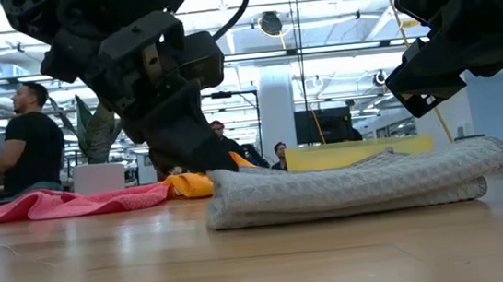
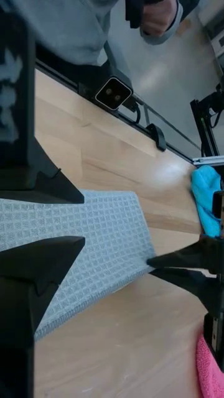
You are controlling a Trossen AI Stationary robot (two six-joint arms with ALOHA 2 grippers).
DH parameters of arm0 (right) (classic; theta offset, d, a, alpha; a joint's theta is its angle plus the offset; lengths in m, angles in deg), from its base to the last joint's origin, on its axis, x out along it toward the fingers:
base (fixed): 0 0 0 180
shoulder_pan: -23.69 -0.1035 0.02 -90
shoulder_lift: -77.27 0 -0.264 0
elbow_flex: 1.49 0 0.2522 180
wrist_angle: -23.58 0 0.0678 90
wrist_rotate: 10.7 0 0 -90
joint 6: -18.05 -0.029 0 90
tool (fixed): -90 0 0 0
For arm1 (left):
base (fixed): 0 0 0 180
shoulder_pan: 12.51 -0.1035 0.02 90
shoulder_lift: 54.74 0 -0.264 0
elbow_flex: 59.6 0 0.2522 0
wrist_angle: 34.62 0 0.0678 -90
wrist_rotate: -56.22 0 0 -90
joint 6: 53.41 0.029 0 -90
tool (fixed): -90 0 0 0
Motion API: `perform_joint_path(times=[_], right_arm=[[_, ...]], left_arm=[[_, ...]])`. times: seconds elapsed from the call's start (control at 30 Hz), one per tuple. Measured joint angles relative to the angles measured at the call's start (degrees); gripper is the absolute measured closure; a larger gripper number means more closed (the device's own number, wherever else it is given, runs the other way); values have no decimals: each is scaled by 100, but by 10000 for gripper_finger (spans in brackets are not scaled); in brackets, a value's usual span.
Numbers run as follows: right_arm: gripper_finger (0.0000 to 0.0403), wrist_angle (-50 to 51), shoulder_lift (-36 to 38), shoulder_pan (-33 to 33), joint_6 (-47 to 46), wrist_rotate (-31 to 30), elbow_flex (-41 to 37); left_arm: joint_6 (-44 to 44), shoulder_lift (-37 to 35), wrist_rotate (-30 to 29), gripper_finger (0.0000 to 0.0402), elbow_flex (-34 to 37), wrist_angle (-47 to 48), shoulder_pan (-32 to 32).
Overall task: Fold microfiber towels
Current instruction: Fold the gray kitchen towel
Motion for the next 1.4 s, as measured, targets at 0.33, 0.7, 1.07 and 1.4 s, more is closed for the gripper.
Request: perform_joint_path(times=[0.33, 0.7, 1.07, 1.4], right_arm=[[319, 6, 0, 0, 151, -2, 0], [319, 39, 0, 0, 148, -7, 0], [319, 90, 0, 2, 149, -44, 0], [318, -244, -609, 88, 437, -51, 30]], left_arm=[[211, -160, -355, 396, -2, -90, -8], [296, -514, -744, 396, -4, 240, -17], [429, -522, -1286, 391, -7, 642, -188], [611, -522, -1583, 392, -9, 558, -410]])
